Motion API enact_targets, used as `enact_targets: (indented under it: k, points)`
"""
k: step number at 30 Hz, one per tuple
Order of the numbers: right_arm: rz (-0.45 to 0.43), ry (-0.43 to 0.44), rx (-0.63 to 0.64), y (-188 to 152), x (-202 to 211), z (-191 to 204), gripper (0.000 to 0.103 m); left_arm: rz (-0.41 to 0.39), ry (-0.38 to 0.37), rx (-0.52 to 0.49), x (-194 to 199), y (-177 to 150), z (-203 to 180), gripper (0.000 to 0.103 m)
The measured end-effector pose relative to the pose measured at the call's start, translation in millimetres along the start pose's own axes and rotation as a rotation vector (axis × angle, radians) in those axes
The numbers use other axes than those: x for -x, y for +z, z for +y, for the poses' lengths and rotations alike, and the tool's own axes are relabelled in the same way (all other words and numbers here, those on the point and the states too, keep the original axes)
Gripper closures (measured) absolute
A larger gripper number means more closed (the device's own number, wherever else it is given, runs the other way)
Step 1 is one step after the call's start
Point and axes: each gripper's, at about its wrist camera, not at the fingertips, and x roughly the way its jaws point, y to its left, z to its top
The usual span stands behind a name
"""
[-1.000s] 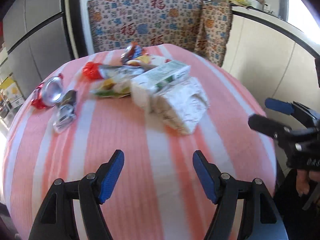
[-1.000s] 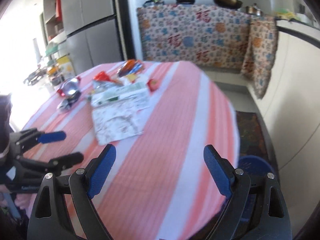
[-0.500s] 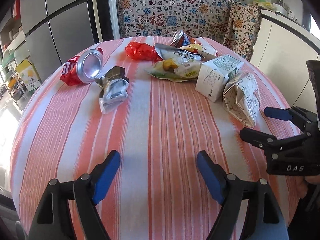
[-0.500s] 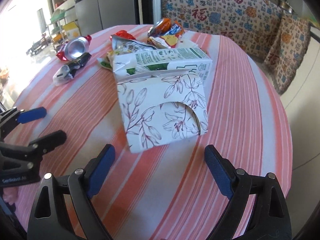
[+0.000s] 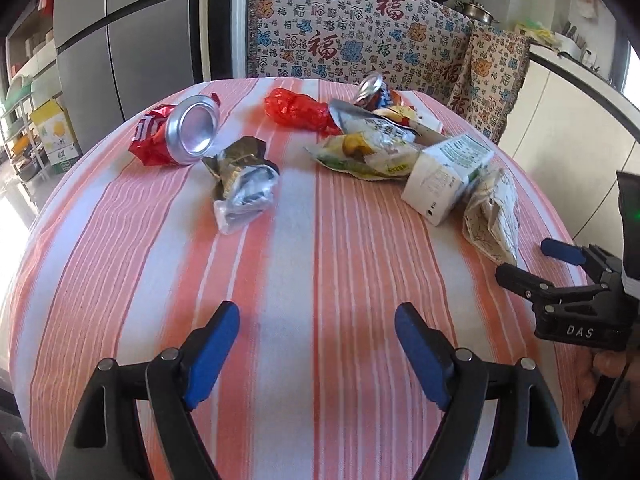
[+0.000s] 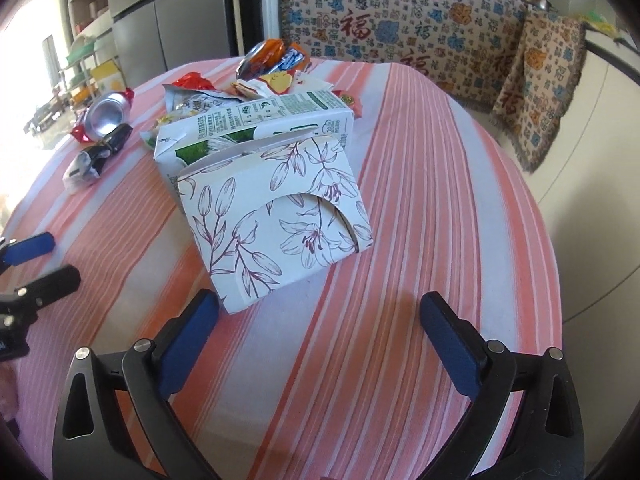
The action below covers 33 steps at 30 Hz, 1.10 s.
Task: Collect trash
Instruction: 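Move the left tool to the gold foil wrapper while the right tool approaches the floral paper box, then grasp the gold foil wrapper with the left tool while the right tool grasps the floral paper box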
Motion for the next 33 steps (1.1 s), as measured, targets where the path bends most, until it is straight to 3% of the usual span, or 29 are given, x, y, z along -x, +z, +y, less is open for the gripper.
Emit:
enact_targets:
  k: [6, 13, 15, 16, 17, 19, 23, 28, 33]
  points:
    - [-0.001, -0.001, 0.002, 0, 0, 0, 0.003, -0.003, 0.009, 0.034, -13, 41, 19, 0.021]
    - [0.000, 0.008, -0.001, 0, -1, 0, 0.002, 0.054, 0.052, 0.024, -56, 79, 21, 0.021]
    - [0.001, 0.015, -0.001, 0, -2, 0, 0.002, 0.040, 0.054, 0.007, -59, 78, 19, 0.029]
    - [0.002, 0.020, 0.000, 0, -2, 0, 0.001, 0.033, 0.052, -0.013, -59, 76, 17, 0.037]
    - [0.003, 0.025, 0.000, 0, -2, 0, 0.001, 0.036, 0.052, -0.031, -58, 73, 14, 0.057]
    - [0.003, 0.039, -0.001, 1, -2, 0, 0.001, 0.026, 0.041, -0.053, -53, 66, 11, 0.062]
    - [0.006, 0.081, 0.012, -1, -1, -3, 0.000, 0.044, -0.038, -0.091, -31, 42, 1, 0.062]
    - [0.023, 0.132, 0.138, 2, -3, -3, 0.000, 0.059, -0.106, -0.129, -4, 5, -7, 0.058]
    - [0.037, 0.169, 0.220, 20, -16, 0, 0.000, 0.042, -0.076, -0.167, -3, -4, -17, 0.036]
